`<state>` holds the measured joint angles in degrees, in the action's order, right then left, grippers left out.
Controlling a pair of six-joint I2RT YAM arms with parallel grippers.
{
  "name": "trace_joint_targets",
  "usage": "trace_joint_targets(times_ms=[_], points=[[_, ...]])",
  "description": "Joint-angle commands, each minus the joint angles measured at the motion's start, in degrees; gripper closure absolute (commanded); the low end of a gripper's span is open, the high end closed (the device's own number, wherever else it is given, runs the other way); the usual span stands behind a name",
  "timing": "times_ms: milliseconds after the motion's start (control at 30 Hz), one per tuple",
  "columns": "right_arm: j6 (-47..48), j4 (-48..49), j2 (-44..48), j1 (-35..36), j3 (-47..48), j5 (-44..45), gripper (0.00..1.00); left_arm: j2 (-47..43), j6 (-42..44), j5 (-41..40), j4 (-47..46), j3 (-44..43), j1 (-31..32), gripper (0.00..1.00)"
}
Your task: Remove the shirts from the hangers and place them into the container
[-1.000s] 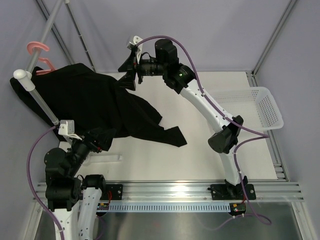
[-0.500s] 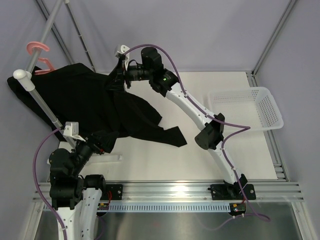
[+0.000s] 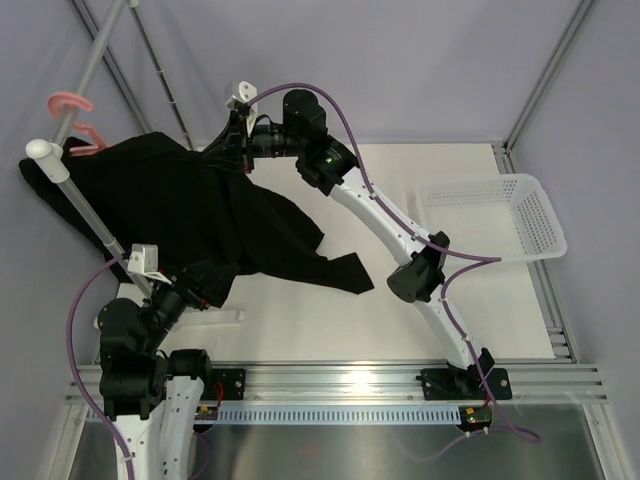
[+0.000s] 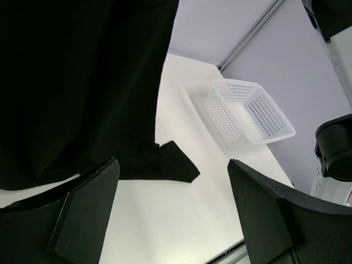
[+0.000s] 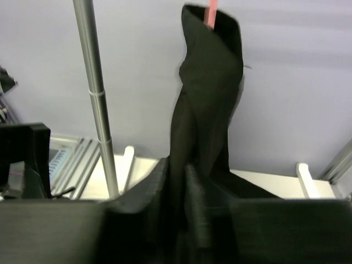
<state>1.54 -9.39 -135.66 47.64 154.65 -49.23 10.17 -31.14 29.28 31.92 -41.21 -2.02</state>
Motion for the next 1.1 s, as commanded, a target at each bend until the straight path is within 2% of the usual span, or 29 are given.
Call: trace_joint_targets(times_ms=[0, 67, 300, 433, 767, 1067], points=[[-1.2, 3.5, 0.0, 0.3, 2.9, -1.3, 0.89, 0.2, -0.2, 2.4, -2.7, -1.2, 0.2, 0.16], [-1.2, 3.3, 0.0, 0.3, 2.9, -0.6, 1.00, 0.3, -0.4, 2.8, -3.0, -0.8, 0.3, 0.16], [-1.2, 5.9, -0.7, 0.3, 3.3, 0.5, 1.00, -0.4, -1.6, 3.8, -4.8, 1.0, 0.2, 0.16], [-4.7, 8.8, -1.7, 0.3, 4.2, 1.5, 1.00, 0.2, -1.6, 4.8, -4.9, 0.6, 0.3, 0.18], [-9.8, 21.3, -4.0, 0.4, 7.4, 1.8, 1.00, 0.0, -0.6, 2.4, -5.3, -1.2, 0.2, 0.22], [-6.4, 22.4, -2.3, 1.9, 8.9, 3.2, 1.00, 0.0, -3.0, 2.9, -8.8, 1.0, 0.2, 0.22]])
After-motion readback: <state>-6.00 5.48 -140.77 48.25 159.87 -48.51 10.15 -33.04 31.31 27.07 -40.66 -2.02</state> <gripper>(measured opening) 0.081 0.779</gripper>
